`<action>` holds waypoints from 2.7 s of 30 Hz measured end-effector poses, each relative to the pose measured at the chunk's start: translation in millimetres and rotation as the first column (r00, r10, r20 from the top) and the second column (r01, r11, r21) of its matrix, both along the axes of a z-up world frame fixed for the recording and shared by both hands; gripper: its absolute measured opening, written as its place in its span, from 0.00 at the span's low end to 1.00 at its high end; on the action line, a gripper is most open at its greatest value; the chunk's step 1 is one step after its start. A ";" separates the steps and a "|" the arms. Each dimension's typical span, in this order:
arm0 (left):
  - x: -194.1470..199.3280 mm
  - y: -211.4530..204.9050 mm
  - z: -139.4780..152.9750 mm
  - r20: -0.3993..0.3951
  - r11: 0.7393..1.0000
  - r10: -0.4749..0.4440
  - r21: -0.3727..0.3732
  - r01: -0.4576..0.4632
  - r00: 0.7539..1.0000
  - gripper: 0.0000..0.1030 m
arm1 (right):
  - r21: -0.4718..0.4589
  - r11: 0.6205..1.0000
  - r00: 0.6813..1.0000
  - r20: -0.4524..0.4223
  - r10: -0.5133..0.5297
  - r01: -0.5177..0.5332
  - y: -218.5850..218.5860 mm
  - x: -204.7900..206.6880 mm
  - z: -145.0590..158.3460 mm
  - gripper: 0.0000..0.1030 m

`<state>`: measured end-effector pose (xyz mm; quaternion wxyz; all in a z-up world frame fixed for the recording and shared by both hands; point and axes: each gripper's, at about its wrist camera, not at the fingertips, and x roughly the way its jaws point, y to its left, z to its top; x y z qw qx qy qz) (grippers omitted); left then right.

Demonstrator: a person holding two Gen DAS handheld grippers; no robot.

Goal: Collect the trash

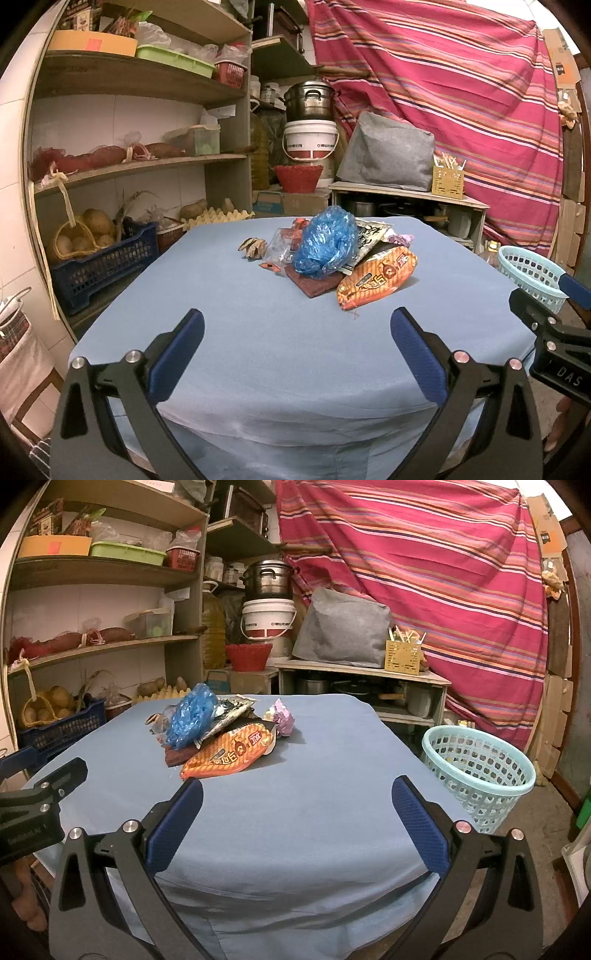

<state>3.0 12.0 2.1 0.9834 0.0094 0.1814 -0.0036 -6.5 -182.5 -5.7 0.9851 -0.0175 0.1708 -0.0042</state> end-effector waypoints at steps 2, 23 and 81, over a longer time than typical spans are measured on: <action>0.1 0.4 0.2 0.000 1.000 -0.001 0.000 0.001 1.000 0.96 | 0.002 1.000 1.000 -0.003 0.001 -0.001 -0.1 0.0 0.0 0.96; 0.1 0.9 0.3 -0.002 1.000 -0.001 -0.002 0.001 1.000 0.96 | 0.000 1.000 1.000 -0.003 -0.001 0.001 -0.4 -0.3 0.3 0.96; 31.5 4.9 4.9 -0.025 1.000 0.014 0.000 -0.014 1.000 0.96 | 0.008 1.000 0.997 -0.071 -0.022 0.023 -11.8 43.4 4.8 0.96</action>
